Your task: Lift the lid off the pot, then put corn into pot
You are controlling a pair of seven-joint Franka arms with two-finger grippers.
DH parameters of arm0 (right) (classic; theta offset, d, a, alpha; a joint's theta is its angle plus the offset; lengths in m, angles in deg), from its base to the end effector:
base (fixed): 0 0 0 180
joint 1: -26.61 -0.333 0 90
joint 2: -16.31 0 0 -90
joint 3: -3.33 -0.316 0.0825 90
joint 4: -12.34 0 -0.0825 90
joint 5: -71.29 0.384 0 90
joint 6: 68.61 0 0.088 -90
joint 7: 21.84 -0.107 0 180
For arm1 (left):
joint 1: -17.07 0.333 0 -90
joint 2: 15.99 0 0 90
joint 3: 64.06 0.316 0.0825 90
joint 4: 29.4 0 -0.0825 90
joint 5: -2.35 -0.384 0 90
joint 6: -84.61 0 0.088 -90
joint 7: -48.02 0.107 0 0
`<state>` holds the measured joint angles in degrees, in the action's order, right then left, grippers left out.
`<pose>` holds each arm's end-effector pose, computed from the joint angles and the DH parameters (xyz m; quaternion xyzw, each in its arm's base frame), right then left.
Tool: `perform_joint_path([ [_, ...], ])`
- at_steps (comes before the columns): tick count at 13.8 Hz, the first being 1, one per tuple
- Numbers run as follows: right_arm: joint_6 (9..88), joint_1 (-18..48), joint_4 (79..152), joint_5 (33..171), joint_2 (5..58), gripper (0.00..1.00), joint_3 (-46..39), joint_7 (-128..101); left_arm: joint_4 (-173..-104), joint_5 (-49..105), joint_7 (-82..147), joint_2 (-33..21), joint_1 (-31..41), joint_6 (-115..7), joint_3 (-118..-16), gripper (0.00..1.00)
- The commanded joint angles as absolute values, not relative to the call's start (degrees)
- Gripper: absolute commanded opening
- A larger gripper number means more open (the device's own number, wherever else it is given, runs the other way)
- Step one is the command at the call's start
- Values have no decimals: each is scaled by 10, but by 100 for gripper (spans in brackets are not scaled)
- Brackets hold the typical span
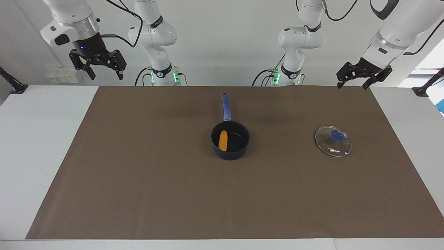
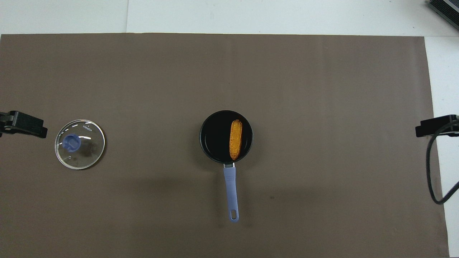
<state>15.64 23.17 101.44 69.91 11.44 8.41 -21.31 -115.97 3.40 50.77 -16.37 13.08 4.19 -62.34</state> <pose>0.5169 -0.0199 0.6684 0.9999 -0.0107 -0.0002 0.0082 0.5344 -0.0233 0.6421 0.9977 -0.0448 -0.0503 0.0094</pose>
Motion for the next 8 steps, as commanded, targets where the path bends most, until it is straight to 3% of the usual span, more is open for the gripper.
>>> perform_joint_path([
  [1,169,236,1041,704,94,100,84,-197,-1160,31,514,-169,135,48,-625,100],
  [8,162,235,1034,704,97,100,83,-204,-1161,31,516,-170,135,48,-625,100],
])
